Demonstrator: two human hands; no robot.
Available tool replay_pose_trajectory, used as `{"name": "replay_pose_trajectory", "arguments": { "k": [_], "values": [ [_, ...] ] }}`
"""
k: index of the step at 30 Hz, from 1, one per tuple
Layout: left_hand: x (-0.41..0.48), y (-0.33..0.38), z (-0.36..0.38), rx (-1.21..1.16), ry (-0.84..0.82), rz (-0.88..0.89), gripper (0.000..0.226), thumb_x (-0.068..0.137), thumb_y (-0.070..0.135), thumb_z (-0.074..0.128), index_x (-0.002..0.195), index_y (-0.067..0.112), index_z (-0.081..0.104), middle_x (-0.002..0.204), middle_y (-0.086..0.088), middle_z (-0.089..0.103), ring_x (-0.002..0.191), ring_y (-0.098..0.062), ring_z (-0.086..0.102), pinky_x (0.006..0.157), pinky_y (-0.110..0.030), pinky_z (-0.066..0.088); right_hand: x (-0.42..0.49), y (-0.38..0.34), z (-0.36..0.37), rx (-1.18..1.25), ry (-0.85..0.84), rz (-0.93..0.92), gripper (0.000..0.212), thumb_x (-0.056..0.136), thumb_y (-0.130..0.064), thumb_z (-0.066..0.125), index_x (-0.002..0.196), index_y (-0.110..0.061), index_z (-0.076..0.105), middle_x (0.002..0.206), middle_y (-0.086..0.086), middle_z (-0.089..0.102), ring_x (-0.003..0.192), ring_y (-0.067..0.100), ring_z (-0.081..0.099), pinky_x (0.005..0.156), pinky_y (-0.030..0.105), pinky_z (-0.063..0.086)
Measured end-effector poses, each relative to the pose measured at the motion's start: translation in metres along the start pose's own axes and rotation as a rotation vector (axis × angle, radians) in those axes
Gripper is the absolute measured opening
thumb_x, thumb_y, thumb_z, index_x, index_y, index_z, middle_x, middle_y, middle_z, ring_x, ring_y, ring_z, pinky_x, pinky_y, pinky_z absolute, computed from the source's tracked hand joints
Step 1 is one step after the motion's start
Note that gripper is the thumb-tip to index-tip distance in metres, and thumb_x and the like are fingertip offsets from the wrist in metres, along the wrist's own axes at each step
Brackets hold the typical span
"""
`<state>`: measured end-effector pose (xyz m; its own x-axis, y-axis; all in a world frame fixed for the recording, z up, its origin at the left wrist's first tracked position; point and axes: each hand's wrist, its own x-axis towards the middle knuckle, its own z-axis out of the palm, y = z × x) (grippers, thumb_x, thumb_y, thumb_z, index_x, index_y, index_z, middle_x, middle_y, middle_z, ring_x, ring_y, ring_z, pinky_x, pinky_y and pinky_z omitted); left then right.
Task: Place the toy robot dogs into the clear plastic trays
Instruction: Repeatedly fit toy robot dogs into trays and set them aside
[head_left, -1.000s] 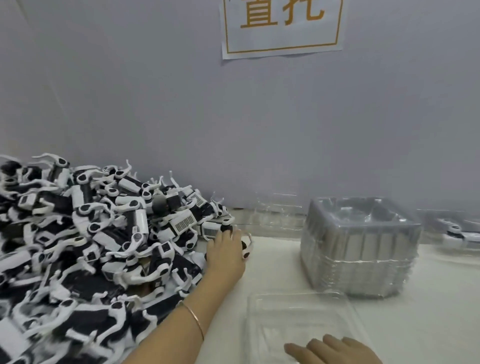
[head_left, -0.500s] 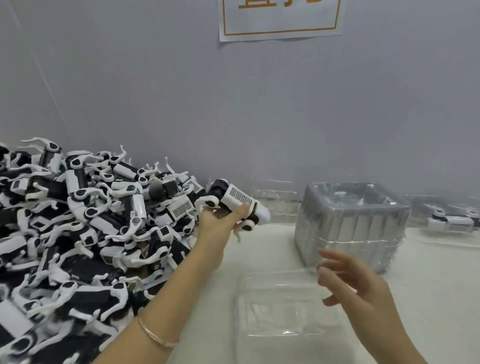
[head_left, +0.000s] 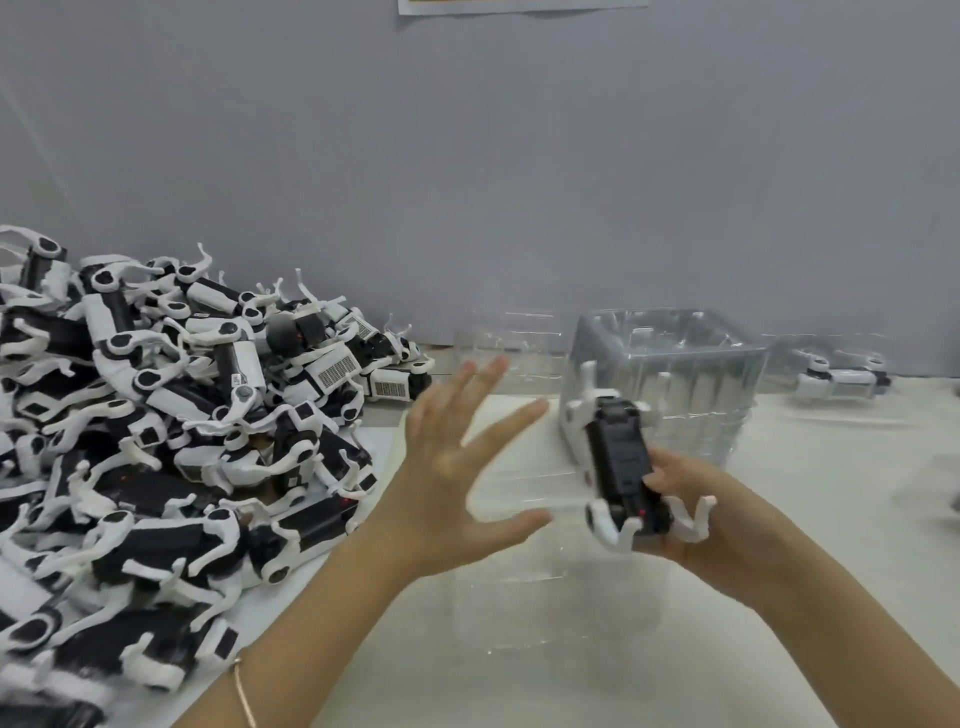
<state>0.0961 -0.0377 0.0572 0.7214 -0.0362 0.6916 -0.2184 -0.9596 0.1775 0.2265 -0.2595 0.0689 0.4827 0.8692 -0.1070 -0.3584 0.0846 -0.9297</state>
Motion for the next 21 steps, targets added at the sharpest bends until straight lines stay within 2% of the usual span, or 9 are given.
{"name": "replay_pose_trajectory", "arguments": {
  "k": [2,4,6,8,10,13,15,18,21],
  "values": [
    [-0.016,-0.009,-0.006,-0.374,-0.235,-0.298,0.047,0.075,0.056,0.060,0.120,0.044,0.059,0.151,0.022,0.036,0.144,0.002,0.021,0.119,-0.044,0.021,-0.005,-0.002,-0.005,0.077,0.150,-0.046,0.038,0.067,-0.005,0.064,0.105,-0.003,0.068,0.094,0.019,0.060,0.079,0.031,0.061,0.059,0.030,0.057],
    [-0.037,-0.021,-0.007,-0.442,-0.349,-0.373,0.030,0.068,0.047,0.051,0.094,0.039,0.066,0.132,0.027,0.054,0.137,0.011,0.030,0.116,-0.041,0.028,-0.011,-0.004,-0.012,0.003,0.249,-0.075,0.043,0.065,-0.009,0.061,0.107,-0.004,0.066,0.093,0.020,0.063,0.073,0.028,0.066,0.057,0.031,0.057],
    [-0.055,-0.029,-0.009,-0.358,-0.385,-0.302,0.033,0.063,0.041,0.051,0.093,0.041,0.065,0.132,0.029,0.051,0.136,0.013,0.028,0.115,-0.033,0.029,-0.017,-0.006,-0.016,-0.116,0.306,-0.097,0.044,0.065,-0.012,0.062,0.109,-0.009,0.069,0.095,0.018,0.067,0.076,0.027,0.066,0.060,0.034,0.057],
    [-0.063,-0.028,-0.014,-0.206,-0.402,-0.157,0.032,0.068,0.043,0.060,0.099,0.039,0.068,0.132,0.027,0.051,0.128,0.009,0.036,0.104,-0.031,0.043,-0.024,-0.007,-0.019,-0.156,0.347,-0.104,0.048,0.064,-0.013,0.064,0.112,-0.011,0.068,0.097,0.018,0.065,0.076,0.028,0.066,0.059,0.034,0.057],
    [-0.064,-0.019,-0.016,0.055,-0.322,0.075,0.030,0.076,0.051,0.063,0.094,0.031,0.075,0.109,0.016,0.066,0.098,-0.007,0.056,0.074,-0.028,0.055,-0.027,-0.006,-0.021,-0.172,0.399,-0.108,0.058,0.061,-0.013,0.067,0.119,-0.011,0.065,0.102,0.021,0.063,0.076,0.029,0.068,0.059,0.035,0.057],
    [-0.066,0.008,-0.017,0.138,-0.180,0.226,0.047,0.085,0.060,0.059,0.105,0.020,0.073,0.078,0.005,0.066,0.056,-0.012,0.055,0.050,-0.019,0.044,-0.028,-0.005,-0.023,-0.191,0.450,-0.123,0.064,0.058,-0.014,0.069,0.122,-0.016,0.063,0.108,0.020,0.063,0.076,0.030,0.071,0.058,0.035,0.058],
    [-0.077,0.021,-0.013,0.001,-0.025,0.216,0.047,0.087,0.053,0.058,0.117,0.018,0.063,0.081,0.002,0.064,0.060,-0.011,0.055,0.053,-0.020,0.043,-0.028,-0.005,-0.021,-0.202,0.449,-0.142,0.063,0.059,-0.013,0.069,0.122,-0.018,0.064,0.107,0.020,0.066,0.076,0.029,0.071,0.056,0.034,0.057],
    [-0.096,0.013,-0.017,-0.030,0.161,0.162,0.036,0.078,0.039,0.063,0.106,0.017,0.059,0.096,0.003,0.055,0.080,-0.012,0.054,0.069,-0.027,0.045,-0.030,-0.004,-0.019,-0.226,0.449,-0.172,0.065,0.057,-0.016,0.071,0.122,-0.021,0.064,0.100,0.019,0.071,0.073,0.029,0.071,0.056,0.033,0.057],
    [-0.105,-0.010,-0.023,0.060,0.028,-0.085,0.065,0.062,0.050,0.071,0.118,0.024,0.052,0.128,0.000,0.047,0.119,-0.020,0.047,0.097,-0.038,0.040,-0.030,-0.004,-0.015,-0.302,0.427,-0.191,0.063,0.057,-0.027,0.075,0.119,-0.031,0.064,0.095,0.010,0.075,0.078,0.032,0.071,0.067,0.040,0.057]
  ]
}}
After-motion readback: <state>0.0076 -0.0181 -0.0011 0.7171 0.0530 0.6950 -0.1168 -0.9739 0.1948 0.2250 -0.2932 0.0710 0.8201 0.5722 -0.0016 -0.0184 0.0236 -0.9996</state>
